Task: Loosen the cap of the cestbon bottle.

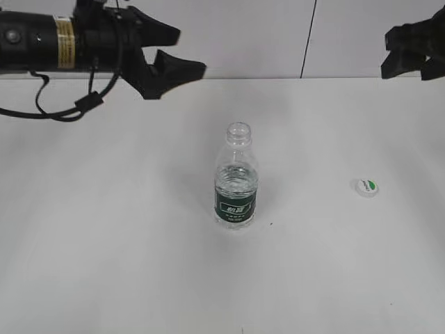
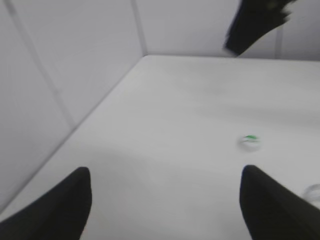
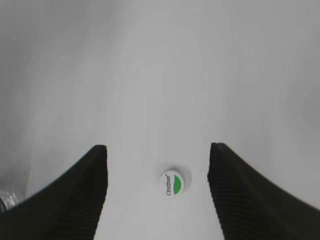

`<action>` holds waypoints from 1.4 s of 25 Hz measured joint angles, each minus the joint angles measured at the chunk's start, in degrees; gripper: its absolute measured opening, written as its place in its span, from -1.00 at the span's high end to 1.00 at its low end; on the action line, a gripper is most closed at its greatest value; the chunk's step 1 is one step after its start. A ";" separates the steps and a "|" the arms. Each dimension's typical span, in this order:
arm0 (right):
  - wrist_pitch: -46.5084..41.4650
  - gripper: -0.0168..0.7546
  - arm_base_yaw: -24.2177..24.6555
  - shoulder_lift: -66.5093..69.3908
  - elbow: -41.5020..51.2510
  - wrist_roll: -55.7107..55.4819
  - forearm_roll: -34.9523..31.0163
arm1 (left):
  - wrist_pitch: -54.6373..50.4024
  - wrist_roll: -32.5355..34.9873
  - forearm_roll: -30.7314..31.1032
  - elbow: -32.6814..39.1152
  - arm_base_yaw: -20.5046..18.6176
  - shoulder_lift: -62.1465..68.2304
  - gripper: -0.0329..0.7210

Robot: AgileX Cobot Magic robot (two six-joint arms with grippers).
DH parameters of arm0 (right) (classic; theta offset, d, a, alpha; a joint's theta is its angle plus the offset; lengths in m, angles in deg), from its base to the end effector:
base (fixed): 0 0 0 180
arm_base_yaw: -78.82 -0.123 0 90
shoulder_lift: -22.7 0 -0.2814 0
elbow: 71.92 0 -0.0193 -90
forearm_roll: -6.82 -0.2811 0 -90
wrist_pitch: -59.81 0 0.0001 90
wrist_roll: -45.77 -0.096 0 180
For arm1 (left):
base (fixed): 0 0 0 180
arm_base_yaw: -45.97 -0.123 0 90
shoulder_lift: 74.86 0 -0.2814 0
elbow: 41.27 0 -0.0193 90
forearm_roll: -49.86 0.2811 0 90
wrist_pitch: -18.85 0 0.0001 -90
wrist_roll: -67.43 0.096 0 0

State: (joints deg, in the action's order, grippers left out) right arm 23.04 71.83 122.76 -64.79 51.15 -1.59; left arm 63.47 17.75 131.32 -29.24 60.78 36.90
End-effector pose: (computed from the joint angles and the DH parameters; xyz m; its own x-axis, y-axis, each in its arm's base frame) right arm 0.3761 0.0546 0.2583 -0.8035 -0.0744 -0.5907 -0.1535 0.9845 0.0847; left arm 0.3804 -0.1695 0.2143 0.0105 0.3512 -0.9362 0.8928 0.4185 0.1670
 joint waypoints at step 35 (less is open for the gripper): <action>-31.49 -0.30 0.00 -1.68 -9.06 -0.06 3.94 | -103.72 28.34 -69.09 -10.29 1.97 -4.45 -0.07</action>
State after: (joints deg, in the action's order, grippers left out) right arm -8.45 71.83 121.08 -73.85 51.09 2.36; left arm -40.25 46.09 62.23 -39.53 62.75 32.45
